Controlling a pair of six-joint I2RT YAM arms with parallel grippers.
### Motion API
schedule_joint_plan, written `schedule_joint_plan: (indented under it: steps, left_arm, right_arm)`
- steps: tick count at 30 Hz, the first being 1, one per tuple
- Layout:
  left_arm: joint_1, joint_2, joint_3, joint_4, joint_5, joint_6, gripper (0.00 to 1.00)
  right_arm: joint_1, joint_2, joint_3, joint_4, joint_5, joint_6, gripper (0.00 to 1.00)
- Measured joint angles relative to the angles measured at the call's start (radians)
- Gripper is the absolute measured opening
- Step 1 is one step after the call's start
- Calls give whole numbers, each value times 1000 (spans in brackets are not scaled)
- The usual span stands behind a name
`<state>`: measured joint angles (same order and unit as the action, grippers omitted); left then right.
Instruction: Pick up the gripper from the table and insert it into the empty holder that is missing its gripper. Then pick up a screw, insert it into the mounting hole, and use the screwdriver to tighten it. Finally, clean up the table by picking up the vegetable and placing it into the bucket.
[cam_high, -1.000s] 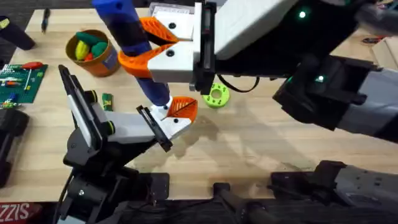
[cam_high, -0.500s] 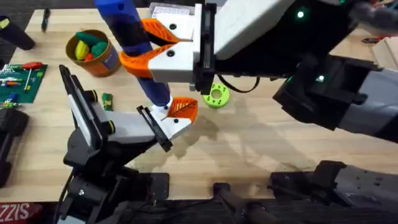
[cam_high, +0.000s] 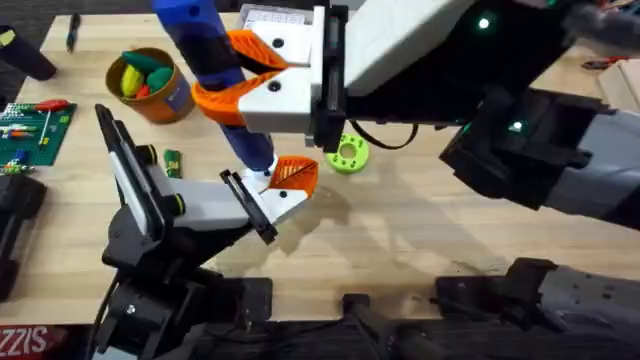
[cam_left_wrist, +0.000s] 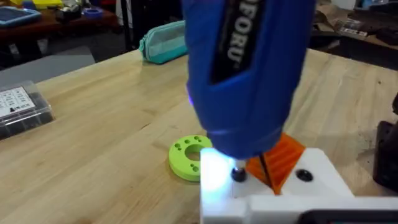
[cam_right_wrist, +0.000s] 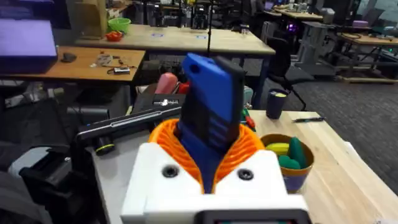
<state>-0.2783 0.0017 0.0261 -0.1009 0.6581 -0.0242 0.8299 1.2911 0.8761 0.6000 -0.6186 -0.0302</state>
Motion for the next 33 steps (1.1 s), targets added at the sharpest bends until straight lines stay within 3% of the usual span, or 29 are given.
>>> schedule_joint_plan:
  steps: [33]
  left_arm:
    - [0,0,0,0,2,1,7]
  right_arm:
    - [-4,-42,0,-49,-3,-4,54]
